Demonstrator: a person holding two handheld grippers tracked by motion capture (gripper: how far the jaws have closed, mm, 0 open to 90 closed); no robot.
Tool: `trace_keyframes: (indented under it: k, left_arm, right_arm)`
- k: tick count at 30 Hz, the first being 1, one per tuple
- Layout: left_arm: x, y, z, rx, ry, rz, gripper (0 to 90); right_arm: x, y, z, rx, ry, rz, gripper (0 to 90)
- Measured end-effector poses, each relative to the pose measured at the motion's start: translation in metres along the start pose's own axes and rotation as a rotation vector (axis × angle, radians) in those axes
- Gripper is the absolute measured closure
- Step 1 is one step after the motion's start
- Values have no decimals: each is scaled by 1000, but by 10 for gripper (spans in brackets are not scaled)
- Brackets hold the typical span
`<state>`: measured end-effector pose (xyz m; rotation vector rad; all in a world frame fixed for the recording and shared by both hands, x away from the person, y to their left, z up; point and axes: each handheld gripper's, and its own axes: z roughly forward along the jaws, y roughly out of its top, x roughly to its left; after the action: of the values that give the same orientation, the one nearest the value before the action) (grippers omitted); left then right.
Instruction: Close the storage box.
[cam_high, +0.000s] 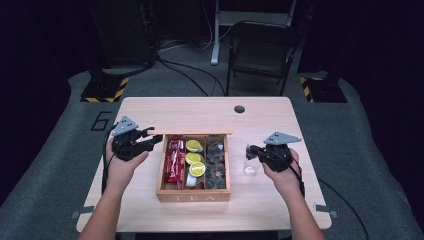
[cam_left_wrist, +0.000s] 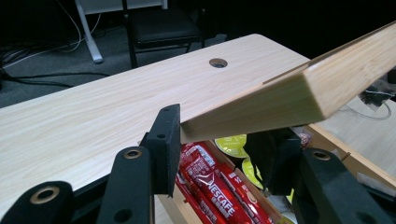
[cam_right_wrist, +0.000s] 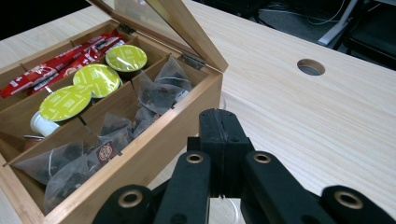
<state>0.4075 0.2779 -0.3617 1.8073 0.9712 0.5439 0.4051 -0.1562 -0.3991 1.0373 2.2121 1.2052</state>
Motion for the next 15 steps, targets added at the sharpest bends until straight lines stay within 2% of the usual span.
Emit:
trace_keyframes:
  k: [4,6,15]
  left_arm:
    - [0,0,0,-2,2,0,556]
    - [0,0,0,-2,1,1,557]
    - [0,0,0,-3,2,0,556]
  right_arm:
    - [-1,-2,3,16,-25,-2,900]
    - [-2,-3,4,27,-26,-9,900]
    - [-8,-11,11,52,-34,13,900]
